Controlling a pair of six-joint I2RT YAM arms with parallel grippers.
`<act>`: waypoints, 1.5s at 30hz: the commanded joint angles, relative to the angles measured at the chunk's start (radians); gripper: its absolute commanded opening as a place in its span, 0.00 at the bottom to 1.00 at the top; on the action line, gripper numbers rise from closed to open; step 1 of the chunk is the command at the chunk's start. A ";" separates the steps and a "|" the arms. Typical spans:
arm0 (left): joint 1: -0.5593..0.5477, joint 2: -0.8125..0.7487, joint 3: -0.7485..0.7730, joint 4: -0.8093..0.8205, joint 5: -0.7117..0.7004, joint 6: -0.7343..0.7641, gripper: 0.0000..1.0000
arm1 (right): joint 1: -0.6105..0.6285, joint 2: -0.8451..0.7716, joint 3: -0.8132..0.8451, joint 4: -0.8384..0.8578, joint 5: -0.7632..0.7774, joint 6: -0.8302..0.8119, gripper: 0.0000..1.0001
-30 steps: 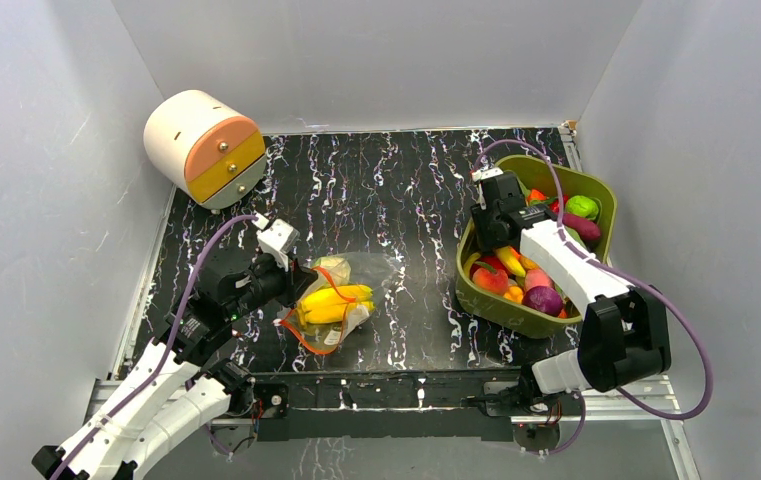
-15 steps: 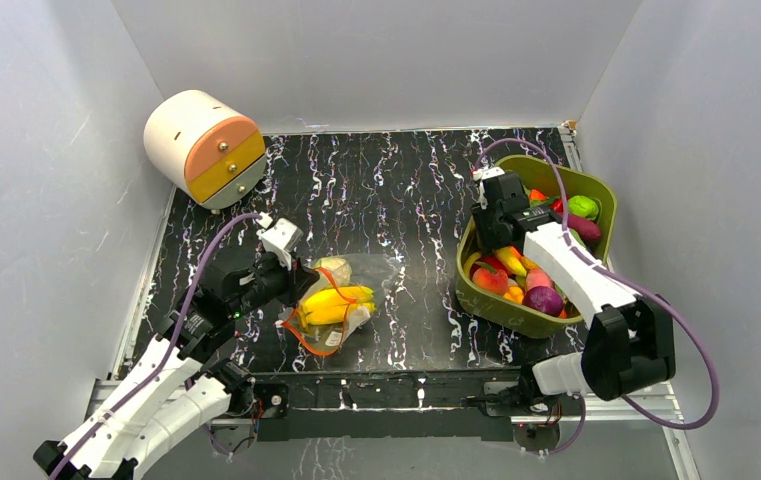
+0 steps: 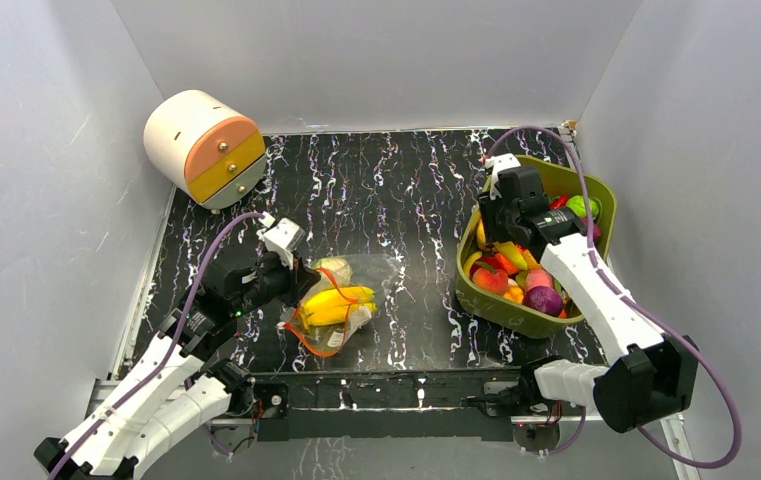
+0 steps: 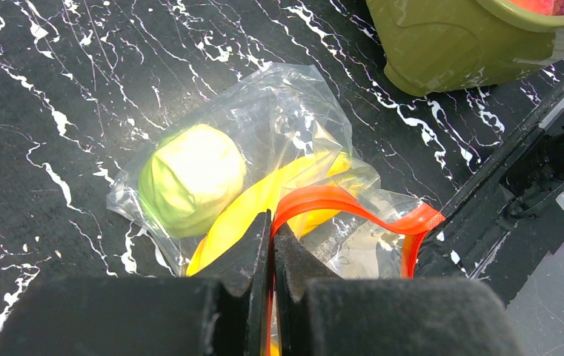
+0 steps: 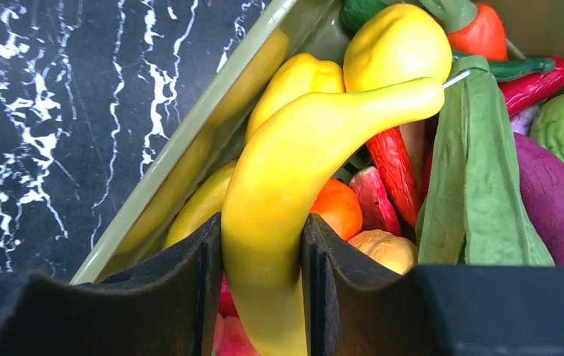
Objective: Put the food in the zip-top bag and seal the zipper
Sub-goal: Pick up the fake fruit from the bin, then place the fake fruit in the zipper food storage bag.
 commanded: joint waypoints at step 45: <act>-0.002 0.027 0.088 -0.012 -0.076 -0.214 0.00 | 0.779 -0.291 -0.117 0.321 -0.545 0.469 0.28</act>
